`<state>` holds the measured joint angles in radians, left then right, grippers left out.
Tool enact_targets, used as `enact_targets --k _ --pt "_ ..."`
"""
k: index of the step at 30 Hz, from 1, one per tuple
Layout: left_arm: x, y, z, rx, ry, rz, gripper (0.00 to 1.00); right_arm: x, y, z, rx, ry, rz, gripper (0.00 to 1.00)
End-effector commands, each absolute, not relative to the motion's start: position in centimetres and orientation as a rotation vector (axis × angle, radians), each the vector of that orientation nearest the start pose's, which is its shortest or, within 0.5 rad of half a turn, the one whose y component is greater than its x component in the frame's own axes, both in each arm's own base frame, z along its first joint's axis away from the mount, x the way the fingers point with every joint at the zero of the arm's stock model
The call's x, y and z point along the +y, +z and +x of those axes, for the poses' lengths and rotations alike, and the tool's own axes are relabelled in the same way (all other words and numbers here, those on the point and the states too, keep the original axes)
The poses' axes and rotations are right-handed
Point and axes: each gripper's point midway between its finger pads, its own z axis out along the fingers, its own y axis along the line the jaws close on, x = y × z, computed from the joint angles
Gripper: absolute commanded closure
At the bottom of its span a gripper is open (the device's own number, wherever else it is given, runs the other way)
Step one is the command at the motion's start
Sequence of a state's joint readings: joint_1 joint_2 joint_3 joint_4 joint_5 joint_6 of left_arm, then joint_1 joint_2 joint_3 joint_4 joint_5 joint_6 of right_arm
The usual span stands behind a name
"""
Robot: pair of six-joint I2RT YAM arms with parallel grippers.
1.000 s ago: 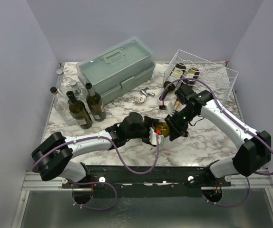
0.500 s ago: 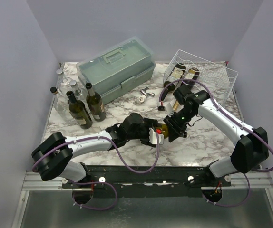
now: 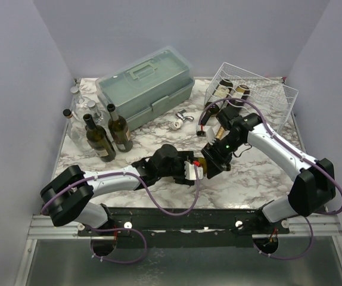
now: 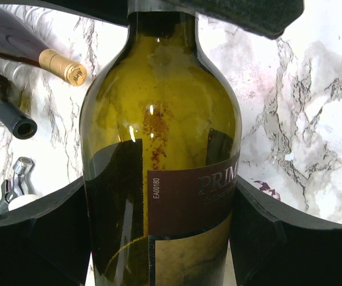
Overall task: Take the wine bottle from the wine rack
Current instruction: Place the wine bottle at the center of the board.
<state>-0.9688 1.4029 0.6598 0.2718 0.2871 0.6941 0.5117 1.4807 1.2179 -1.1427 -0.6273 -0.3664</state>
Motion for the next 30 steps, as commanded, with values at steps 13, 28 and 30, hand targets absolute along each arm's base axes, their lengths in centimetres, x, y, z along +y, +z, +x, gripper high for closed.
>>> enact_targets --k 13,28,30 --pt "-35.5 14.6 21.1 1.222 -0.541 1.437 1.00 21.2 20.2 21.5 2.344 0.971 -1.172 0.21" --pt "-34.4 17.1 18.9 1.315 -0.749 1.199 1.00 21.8 29.4 20.9 1.891 1.013 -1.264 0.10" --pt "-34.4 17.4 18.9 1.330 -0.771 1.162 1.00 22.4 30.6 19.9 1.776 1.077 -1.340 0.09"
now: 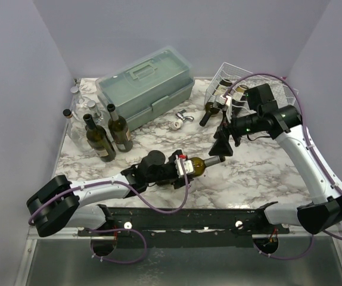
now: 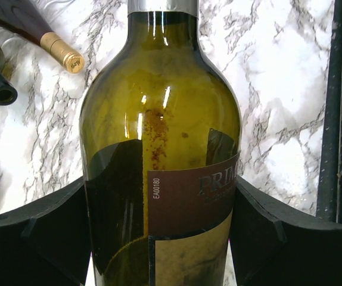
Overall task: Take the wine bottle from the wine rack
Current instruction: Place the wine bottle at the center of the board.
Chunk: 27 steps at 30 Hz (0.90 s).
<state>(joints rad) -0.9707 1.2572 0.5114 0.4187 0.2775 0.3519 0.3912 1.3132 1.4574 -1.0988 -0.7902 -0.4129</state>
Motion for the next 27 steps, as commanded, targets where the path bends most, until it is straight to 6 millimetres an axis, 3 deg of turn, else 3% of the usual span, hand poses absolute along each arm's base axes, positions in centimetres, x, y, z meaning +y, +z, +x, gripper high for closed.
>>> enact_targets --k 1,6,14,17,22,27 --pt "-34.4 17.6 18.9 1.335 -0.781 1.143 1.00 22.6 30.8 19.5 1.737 1.108 -1.370 0.09" --pt "-34.4 18.7 18.6 1.359 -0.837 1.042 1.00 23.2 31.7 18.0 1.518 1.176 -1.481 0.08" --pt "-34.1 19.5 17.6 1.344 -0.899 0.941 1.00 23.9 34.0 17.9 1.152 1.038 -1.540 0.00" --pt "-33.7 19.6 17.2 1.339 -0.917 0.904 1.00 24.0 34.2 17.9 1.155 1.061 -1.540 0.01" --pt "-33.0 20.2 16.6 1.315 -0.953 0.847 1.00 23.9 32.4 17.6 1.214 1.104 -1.532 0.01" --pt "-32.5 20.7 16.0 1.283 -0.970 0.826 1.00 24.1 31.8 17.6 1.266 1.149 -1.492 0.01"
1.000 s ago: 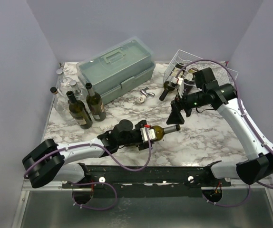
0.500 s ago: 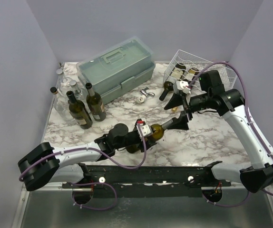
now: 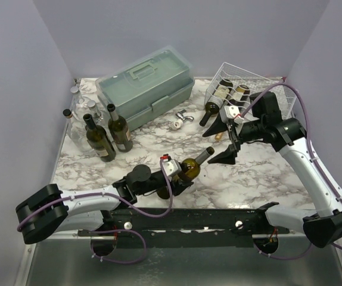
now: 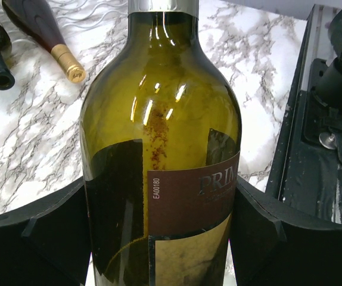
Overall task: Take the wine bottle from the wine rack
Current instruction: Place the wine bottle at the center of the board.
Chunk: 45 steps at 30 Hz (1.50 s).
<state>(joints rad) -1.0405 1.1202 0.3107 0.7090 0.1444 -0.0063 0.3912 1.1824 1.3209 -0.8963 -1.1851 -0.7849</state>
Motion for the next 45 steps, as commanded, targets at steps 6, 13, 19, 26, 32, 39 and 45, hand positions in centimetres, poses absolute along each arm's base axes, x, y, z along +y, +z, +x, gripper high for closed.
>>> enact_targets --k 6,13,19,26,32,39,45 --pt "-32.1 21.4 15.6 1.250 -0.988 0.800 1.00 24.5 30.3 18.0 1.321 1.215 -1.461 0.01" --pt "-32.0 22.4 15.5 1.224 -1.018 0.760 1.00 24.8 29.8 17.8 1.323 1.291 -1.442 0.10" --pt "-32.3 22.7 15.4 1.217 -1.048 0.739 1.00 25.1 30.2 17.6 1.313 1.354 -1.425 0.27" --pt "-32.6 22.6 15.2 1.215 -1.076 0.722 1.00 25.2 30.1 17.8 1.326 1.371 -1.417 0.37" --pt "-32.5 22.4 15.3 1.219 -1.078 0.709 1.00 25.3 30.2 17.6 1.320 1.397 -1.411 0.41" --pt "-32.5 22.4 15.4 1.220 -1.082 0.695 1.00 25.4 30.2 17.4 1.320 1.432 -1.402 0.47" --pt "-32.6 22.4 15.5 1.223 -1.080 0.692 1.00 25.5 30.3 17.3 1.319 1.446 -1.402 0.49"
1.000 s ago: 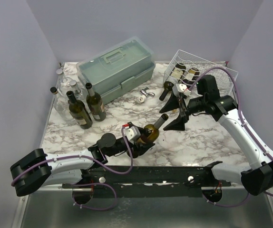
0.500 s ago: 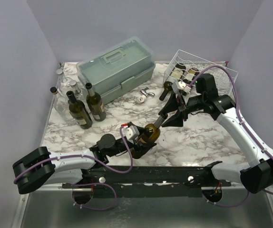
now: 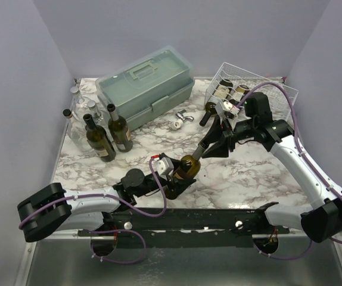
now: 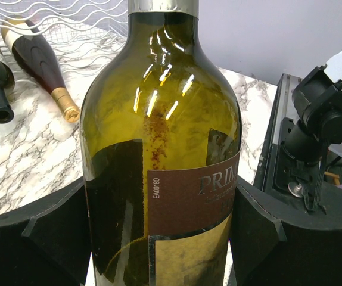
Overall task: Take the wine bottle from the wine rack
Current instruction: Place the wine bottle at the center of the board.
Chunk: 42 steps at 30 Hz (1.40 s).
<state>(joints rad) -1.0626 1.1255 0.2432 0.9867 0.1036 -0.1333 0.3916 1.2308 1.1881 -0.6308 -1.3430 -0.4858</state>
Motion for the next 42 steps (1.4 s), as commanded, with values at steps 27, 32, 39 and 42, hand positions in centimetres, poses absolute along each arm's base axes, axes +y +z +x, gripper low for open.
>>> enact_targets --k 27,32,39,42 --pt "-33.0 22.3 15.9 1.252 -1.103 0.655 0.83 26.4 30.5 18.1 1.359 1.442 -1.386 1.00" --pt "-32.4 21.5 16.1 1.311 -1.124 0.585 0.20 26.8 31.6 19.8 1.401 1.387 -1.345 1.00" --pt "-31.6 21.0 16.5 1.356 -1.114 0.532 0.01 27.3 32.4 21.7 1.430 1.333 -1.314 1.00" --pt "-31.1 20.9 16.8 1.374 -1.085 0.520 0.01 27.5 32.4 22.4 1.443 1.320 -1.305 1.00"
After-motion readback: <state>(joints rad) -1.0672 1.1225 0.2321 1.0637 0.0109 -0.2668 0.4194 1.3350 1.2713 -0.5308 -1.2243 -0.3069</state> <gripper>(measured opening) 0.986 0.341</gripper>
